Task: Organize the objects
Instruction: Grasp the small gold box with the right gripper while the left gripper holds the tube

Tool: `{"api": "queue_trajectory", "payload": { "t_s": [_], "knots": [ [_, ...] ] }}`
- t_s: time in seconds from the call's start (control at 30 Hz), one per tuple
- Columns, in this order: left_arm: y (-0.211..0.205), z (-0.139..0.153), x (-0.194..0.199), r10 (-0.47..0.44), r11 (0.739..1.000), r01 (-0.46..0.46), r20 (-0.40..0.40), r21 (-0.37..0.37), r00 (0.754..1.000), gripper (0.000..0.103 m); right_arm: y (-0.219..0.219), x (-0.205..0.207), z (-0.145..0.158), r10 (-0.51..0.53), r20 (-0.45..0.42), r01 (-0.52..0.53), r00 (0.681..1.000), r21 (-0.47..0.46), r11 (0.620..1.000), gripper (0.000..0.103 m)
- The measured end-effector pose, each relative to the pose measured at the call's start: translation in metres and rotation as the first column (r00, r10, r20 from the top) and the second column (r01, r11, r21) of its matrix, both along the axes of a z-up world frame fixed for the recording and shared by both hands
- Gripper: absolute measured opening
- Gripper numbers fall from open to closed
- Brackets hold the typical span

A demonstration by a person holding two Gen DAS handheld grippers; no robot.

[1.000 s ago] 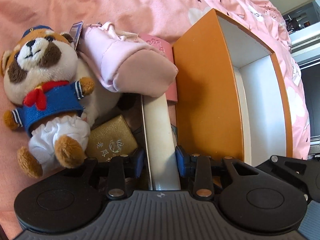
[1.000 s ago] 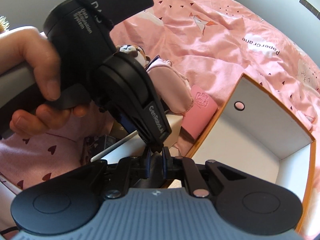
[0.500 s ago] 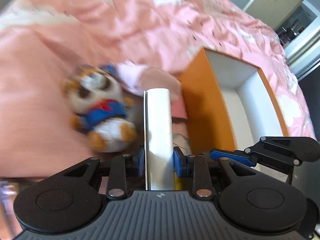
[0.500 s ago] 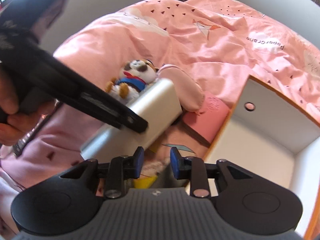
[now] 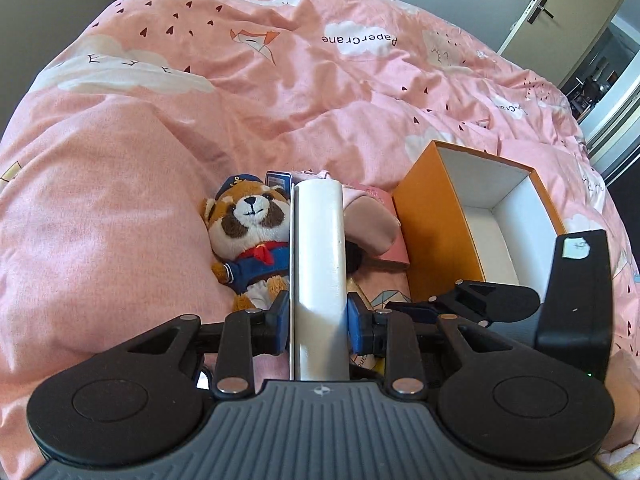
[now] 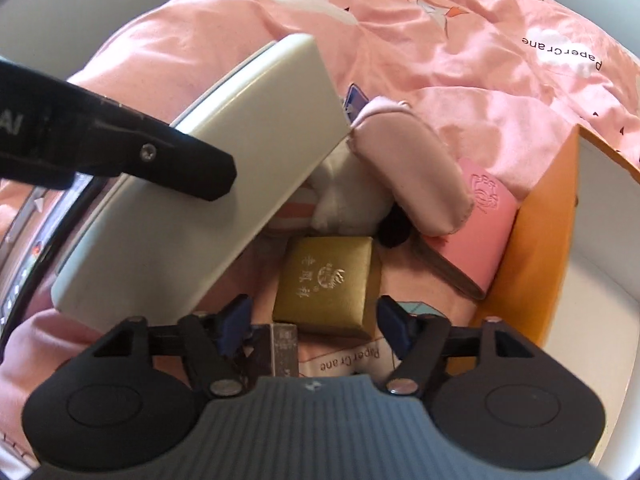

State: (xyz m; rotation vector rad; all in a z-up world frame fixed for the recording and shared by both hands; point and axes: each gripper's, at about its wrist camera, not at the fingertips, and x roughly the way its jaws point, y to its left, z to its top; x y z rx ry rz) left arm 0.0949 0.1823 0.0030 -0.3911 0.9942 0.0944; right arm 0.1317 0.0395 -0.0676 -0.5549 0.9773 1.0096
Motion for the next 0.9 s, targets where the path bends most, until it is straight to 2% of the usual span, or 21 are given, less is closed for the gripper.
{"api": "queue_trajectory", "payload": {
  "t_s": [0.1,0.17,0.3,0.5,0.67,0.8,0.9],
  "knots": [
    [0.003,-0.003,0.001,0.001,1.0,-0.001,0.005,0.004,1.0,0.033,0.008,0.001,-0.009,-0.02,-0.002,0.019,1.0,-0.056,0.998,0.074],
    [0.004,-0.006,0.001,-0.002,1.0,0.002,0.007,0.005,1.0,0.033,0.015,0.009,-0.016,-0.03,-0.028,0.028,0.999,-0.068,0.997,0.074],
    [0.005,-0.007,0.001,0.001,1.0,-0.001,0.01,0.011,1.0,0.033,0.02,0.01,-0.02,-0.033,-0.025,0.031,0.999,-0.084,0.996,0.074],
    [0.004,-0.008,-0.001,-0.006,1.0,0.005,0.022,0.03,1.0,0.033,0.025,0.013,-0.027,-0.049,-0.019,0.047,0.999,-0.112,0.993,0.065],
    [0.0,-0.005,-0.006,-0.012,1.0,0.011,0.046,0.019,0.999,0.032,0.011,0.009,-0.012,-0.068,0.002,0.067,0.998,-0.056,0.996,0.064],
    [-0.008,0.005,-0.013,-0.016,0.999,0.014,0.066,0.031,0.998,0.032,-0.009,0.005,0.016,-0.076,0.005,0.076,0.997,0.022,0.997,0.064],
    [-0.011,0.018,-0.02,-0.022,1.0,0.021,0.091,0.009,0.996,0.032,-0.028,0.0,0.04,-0.064,-0.017,0.065,0.998,0.079,0.995,0.064]
  ]
}}
